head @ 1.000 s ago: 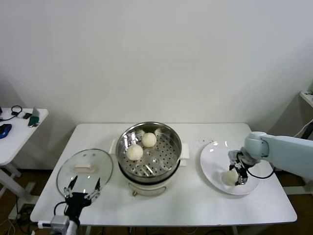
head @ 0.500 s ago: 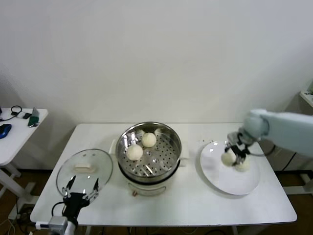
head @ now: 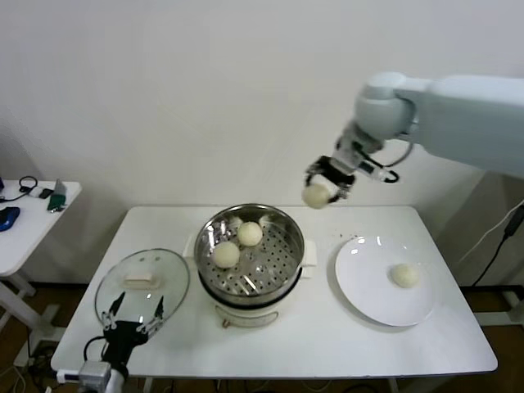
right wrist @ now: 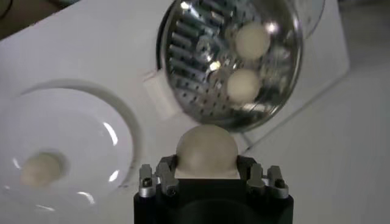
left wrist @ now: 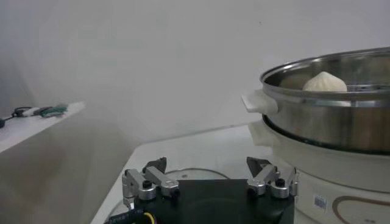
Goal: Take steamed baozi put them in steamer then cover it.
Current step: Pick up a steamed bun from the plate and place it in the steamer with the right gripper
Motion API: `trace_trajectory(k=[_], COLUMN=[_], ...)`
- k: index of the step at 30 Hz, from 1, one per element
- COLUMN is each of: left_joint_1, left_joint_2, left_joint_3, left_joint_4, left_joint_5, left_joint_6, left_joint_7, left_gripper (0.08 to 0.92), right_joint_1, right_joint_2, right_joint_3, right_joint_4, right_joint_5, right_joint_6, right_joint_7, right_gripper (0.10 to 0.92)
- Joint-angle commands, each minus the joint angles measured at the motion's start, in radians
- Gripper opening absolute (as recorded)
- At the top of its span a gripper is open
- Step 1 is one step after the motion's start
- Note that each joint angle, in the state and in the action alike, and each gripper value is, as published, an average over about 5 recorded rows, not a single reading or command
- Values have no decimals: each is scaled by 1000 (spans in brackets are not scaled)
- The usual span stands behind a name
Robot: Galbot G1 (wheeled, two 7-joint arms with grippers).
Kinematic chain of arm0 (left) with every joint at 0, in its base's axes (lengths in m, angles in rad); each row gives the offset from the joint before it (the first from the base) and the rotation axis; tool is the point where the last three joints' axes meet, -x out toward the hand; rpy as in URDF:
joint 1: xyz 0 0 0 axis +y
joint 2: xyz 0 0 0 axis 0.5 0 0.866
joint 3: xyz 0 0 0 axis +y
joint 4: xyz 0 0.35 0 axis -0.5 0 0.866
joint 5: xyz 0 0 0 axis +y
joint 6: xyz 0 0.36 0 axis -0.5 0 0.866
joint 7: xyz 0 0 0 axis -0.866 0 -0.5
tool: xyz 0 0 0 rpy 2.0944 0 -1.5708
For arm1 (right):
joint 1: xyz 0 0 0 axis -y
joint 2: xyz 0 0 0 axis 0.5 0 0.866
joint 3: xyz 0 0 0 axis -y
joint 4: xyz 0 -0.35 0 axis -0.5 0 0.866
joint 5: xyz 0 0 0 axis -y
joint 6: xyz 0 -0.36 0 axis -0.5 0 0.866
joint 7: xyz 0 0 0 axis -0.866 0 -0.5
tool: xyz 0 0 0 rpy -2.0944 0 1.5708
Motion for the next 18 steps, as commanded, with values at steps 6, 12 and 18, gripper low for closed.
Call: trace_trajectory(k=[6, 12, 18], left_joint_1=[-4, 1, 2], left_joint_2=[-2, 0, 4], left_joint_3=[-3, -10, -14], left_joint_4=[0, 1, 5], left_joint_5=[-3, -9, -15], left_joint_6=[2, 0, -1], left_joint_7=[1, 2, 1], left_gripper=[823, 823, 823], right_joint_1=[-182, -288, -351], right_joint_2=[274, 296, 304], right_joint_3=[30, 7, -16], right_joint_4=[138, 85, 50], right_joint_5=[-218, -251, -267], right_joint_6=[64, 31, 17], right_joint_7=[102, 112, 115], right_gripper=[654, 654, 658])
